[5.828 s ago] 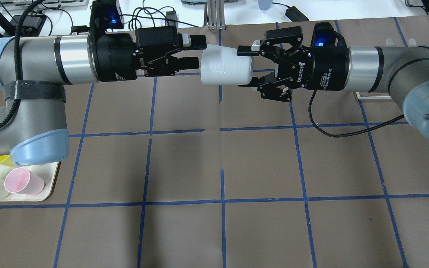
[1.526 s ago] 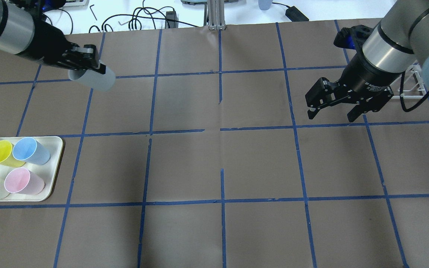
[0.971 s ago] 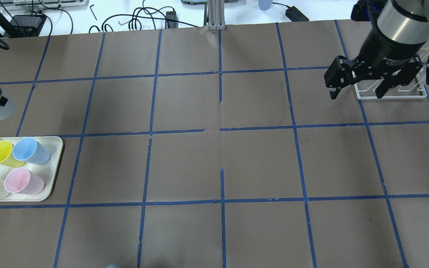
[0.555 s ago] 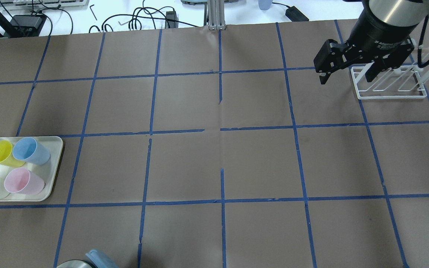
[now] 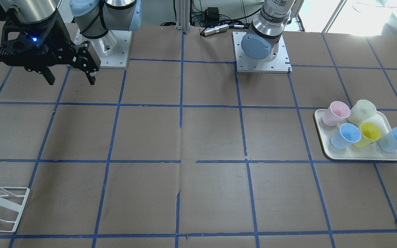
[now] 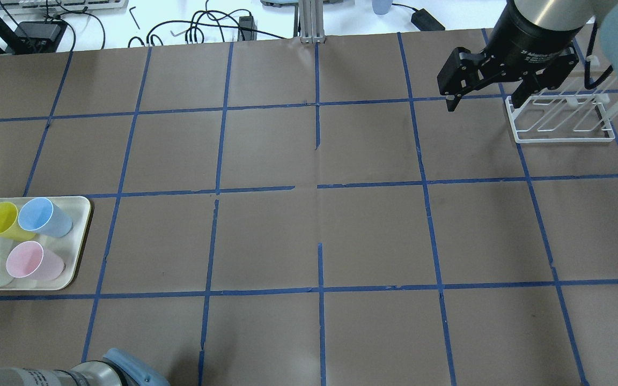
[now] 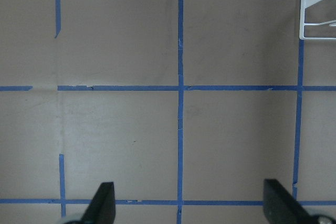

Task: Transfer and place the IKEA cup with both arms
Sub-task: 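Lower the cup onto the tray of colored cups with the left gripper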

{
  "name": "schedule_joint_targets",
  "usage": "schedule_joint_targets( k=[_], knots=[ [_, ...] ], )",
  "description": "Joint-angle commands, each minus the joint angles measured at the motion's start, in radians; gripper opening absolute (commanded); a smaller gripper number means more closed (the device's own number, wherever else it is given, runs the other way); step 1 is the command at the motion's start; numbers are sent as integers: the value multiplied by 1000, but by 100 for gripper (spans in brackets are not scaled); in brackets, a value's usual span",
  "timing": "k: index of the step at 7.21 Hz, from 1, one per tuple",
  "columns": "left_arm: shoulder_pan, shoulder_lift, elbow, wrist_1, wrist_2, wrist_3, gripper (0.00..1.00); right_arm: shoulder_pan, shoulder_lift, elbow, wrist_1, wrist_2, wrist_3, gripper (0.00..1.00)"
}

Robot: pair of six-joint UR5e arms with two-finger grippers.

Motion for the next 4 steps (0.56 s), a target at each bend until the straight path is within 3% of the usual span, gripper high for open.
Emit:
schedule_joint_targets(
  k=[1,4],
  knots=[
    [28,-71,-27,53,-4,25,0,2,0,-3,-6,1,-2,100],
    [34,-147,-30,99,-10,25,0,2,-6,-3,-10,-1,-2,100]
  ],
)
